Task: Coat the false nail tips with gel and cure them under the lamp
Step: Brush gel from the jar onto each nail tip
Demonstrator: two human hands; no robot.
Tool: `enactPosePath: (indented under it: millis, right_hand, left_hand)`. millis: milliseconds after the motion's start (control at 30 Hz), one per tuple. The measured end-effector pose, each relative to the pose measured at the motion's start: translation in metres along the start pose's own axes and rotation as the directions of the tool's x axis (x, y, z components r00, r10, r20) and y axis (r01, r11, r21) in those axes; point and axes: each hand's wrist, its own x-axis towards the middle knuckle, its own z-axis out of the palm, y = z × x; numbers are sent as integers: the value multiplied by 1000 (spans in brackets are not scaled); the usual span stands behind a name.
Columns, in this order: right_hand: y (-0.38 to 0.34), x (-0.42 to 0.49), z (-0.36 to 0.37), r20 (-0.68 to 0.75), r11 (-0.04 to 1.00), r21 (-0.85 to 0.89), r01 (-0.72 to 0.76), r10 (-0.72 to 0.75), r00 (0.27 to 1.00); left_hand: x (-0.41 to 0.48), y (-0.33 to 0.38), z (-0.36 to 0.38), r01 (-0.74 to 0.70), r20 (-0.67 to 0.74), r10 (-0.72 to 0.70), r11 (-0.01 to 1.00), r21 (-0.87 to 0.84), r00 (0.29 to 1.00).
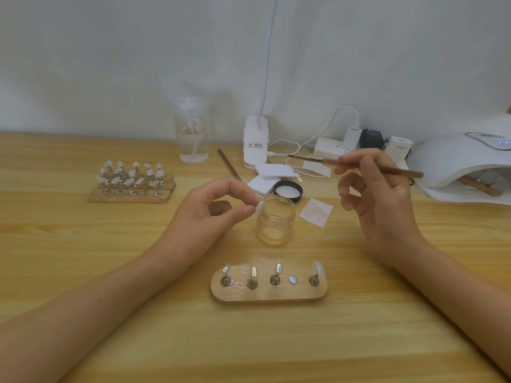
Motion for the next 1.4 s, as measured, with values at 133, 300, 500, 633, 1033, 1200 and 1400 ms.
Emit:
enactPosePath:
  millis: [133, 300, 500, 633, 1033, 1200, 1400]
  right_hand:
    - [-2, -3, 7, -28, 999, -26, -27, 26, 999]
    - [0, -5, 10, -80, 997, 25, -78, 80, 994]
    - [0, -7, 14, -67, 996, 30, -84, 86, 994]
    - [-2, -9, 16, -94, 996, 35, -77, 80, 992]
    - [1, -14, 26, -102, 993, -14, -116, 114, 988]
    - [-6, -8, 25, -16, 961, -277, -14, 10, 1000]
    - [-4, -6, 31, 105, 898, -438, 23, 26, 994]
  left_hand:
    - [0, -1, -1, -10, -4, 10, 1000, 4, 1000]
    - [-1, 0, 1, -19, 4, 19, 1000, -22, 1000]
    - [0, 1, 1, -13, 12, 13, 999, -40, 1000]
    - [0, 1, 2, 7, -5, -7, 1000, -15, 1000]
    - [4, -3, 0, 71, -93, -79, 993, -91, 993]
    - [5, -5, -2, 75, -90, -84, 991, -108, 992]
    - [5, -7, -2, 65, -106, -78, 991, -116, 991]
